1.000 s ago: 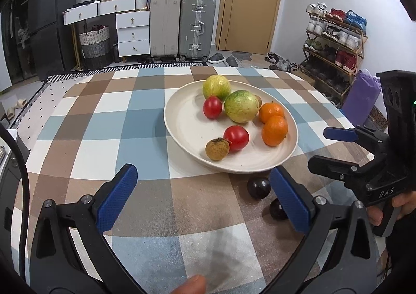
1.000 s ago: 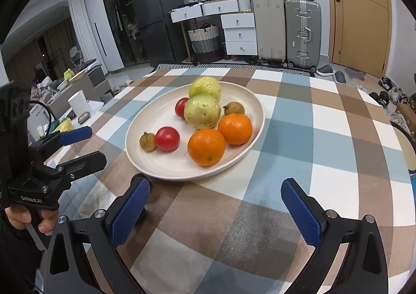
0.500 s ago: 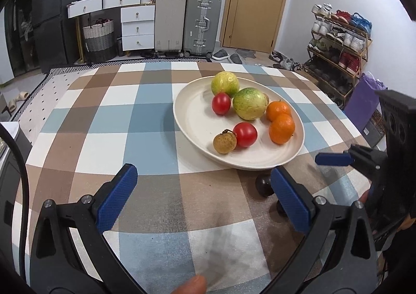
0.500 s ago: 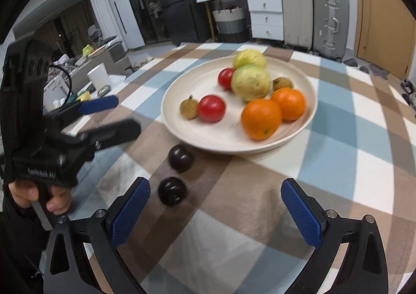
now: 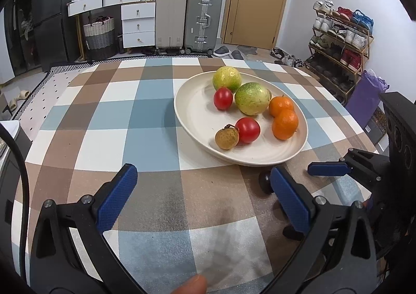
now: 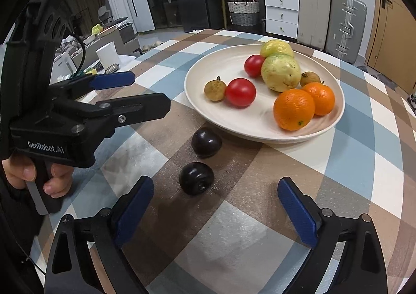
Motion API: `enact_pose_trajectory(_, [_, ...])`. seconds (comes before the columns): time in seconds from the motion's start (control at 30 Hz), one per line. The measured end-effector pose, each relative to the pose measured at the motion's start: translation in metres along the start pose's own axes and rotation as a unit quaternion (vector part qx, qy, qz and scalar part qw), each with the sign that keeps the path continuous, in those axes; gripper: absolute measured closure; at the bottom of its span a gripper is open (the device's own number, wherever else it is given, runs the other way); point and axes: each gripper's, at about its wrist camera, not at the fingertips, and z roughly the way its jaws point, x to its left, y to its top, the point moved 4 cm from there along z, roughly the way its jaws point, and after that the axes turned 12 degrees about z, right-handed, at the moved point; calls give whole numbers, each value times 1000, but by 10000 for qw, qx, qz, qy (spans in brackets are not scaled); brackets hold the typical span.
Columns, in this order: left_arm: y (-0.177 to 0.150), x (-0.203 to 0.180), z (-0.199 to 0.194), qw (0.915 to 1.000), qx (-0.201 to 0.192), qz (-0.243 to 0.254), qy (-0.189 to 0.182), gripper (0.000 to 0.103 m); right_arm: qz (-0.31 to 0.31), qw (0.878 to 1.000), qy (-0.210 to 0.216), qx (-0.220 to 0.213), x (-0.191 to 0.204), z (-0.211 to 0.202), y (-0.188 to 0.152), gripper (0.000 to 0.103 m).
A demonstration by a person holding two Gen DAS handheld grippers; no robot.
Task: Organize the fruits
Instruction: 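Withdraw both tools and move the right tool toward the dark plums, then grasp a dark plum with the right tool while the left tool grasps the other plum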
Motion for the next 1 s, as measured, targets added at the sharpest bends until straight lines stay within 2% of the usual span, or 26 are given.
enact_pose_trajectory(0.57, [-2,-5,4,10000,53,73,-24,1,-243,9997,34,-59,6,-2,0,57])
enact_pose_trajectory(0.73, [-3,-6,6,9999,63,92,-35,1,-315,9995,68,-47,9,-1,0,60])
enact_pose_trajectory(0.9, [-3,-7,6,9999,67,97,-43,1,-333,9993,151,-37,12,0,0,75])
enact_pose_trajectory(1.0, [-3,-7,6,9999,73,90,-49,1,-330,9993,133,-65,11,-1,0,76])
